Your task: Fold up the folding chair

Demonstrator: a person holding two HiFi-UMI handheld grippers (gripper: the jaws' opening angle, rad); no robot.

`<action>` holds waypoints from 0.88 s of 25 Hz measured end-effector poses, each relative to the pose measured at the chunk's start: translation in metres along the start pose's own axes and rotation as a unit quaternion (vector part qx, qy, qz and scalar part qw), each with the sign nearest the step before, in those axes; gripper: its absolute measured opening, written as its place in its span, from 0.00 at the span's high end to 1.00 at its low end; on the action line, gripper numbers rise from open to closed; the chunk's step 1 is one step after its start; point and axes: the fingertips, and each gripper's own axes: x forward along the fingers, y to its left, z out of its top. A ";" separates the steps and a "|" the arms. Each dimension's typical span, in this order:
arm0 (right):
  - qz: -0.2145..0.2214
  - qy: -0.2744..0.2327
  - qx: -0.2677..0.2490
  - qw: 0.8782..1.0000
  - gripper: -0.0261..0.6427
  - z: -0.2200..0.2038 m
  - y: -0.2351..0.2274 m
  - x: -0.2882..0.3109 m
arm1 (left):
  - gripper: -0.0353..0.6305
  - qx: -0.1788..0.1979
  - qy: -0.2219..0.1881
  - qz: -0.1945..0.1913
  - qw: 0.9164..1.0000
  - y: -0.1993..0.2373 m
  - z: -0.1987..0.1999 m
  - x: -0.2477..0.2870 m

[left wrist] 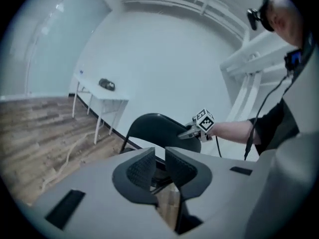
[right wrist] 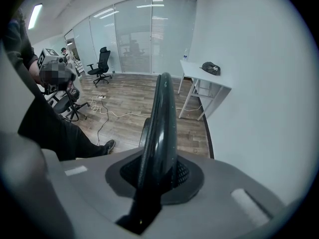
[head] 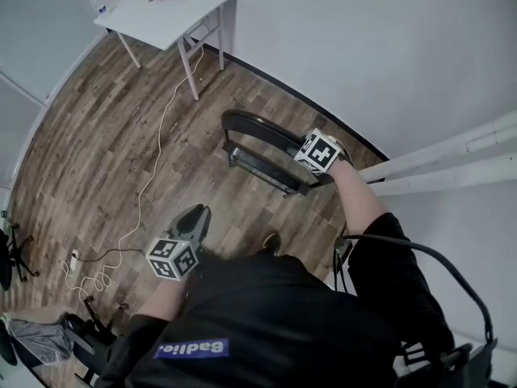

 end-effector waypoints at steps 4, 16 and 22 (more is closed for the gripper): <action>-0.001 -0.002 -0.001 1.000 0.88 0.001 0.002 0.000 | 0.94 0.112 -0.041 0.024 0.993 -0.007 0.017 -0.023; -0.004 -0.003 -0.003 1.000 0.88 0.000 0.003 -0.001 | 0.94 0.149 -0.037 0.018 0.988 -0.020 0.014 -0.025; -0.004 -0.002 -0.002 1.000 0.88 0.001 0.002 0.000 | 0.94 0.143 -0.036 0.016 0.989 -0.020 0.012 -0.023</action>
